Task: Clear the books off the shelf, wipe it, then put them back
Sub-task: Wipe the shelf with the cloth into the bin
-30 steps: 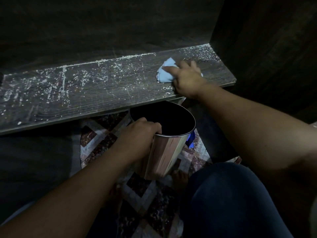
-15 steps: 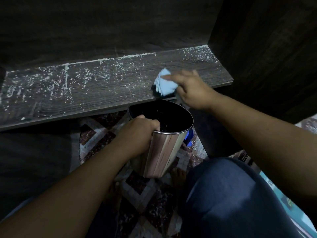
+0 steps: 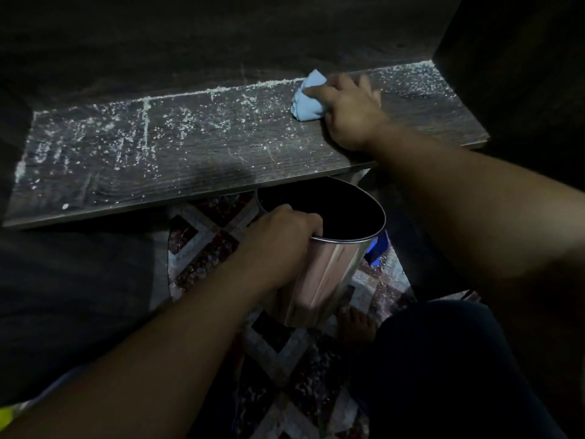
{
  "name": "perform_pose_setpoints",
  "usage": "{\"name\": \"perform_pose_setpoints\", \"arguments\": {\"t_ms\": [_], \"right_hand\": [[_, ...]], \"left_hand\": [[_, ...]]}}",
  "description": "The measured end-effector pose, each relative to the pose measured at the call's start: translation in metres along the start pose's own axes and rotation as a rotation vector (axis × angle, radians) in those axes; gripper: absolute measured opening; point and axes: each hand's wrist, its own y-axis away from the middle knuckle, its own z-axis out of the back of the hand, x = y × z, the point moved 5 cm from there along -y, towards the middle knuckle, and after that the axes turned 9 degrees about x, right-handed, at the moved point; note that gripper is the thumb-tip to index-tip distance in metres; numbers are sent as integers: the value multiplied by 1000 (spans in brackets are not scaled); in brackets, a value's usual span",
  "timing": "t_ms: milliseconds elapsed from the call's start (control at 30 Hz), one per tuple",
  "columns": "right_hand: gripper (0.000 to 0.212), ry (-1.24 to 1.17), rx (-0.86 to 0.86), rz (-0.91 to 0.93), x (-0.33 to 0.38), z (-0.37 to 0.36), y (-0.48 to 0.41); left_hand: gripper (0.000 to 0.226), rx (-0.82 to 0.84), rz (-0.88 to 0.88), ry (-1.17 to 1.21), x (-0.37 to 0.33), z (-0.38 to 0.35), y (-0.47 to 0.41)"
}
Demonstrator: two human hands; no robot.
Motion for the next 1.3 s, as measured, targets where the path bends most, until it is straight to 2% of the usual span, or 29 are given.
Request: {"name": "perform_pose_setpoints", "arguments": {"t_ms": [333,500,633,767,933,1033,1167,1300], "right_hand": [[50,7,16,173,10,-10,71],[44,-116,50,236,2,-11,97],[48,-216,-59,209,-15,13,81],[50,-84,-205,110,-24,37,36],[48,232,-225,90,-12,39,-18],[51,302,-185,115,-6,31,-40],[58,199,-69,124,-11,15,-43],[51,75,34,95,-11,15,-45]], "left_hand": [[21,-14,2,-22,-6,5,8],[17,-12,20,-8,-4,5,9],[14,-16,17,-17,-5,6,8],[21,-32,11,-19,-2,7,3],[22,-65,-35,0,0,8,-1],[23,-54,-37,33,3,4,-1],[21,-80,-54,3,4,2,-3],[25,-81,-58,6,2,1,-3]]}}
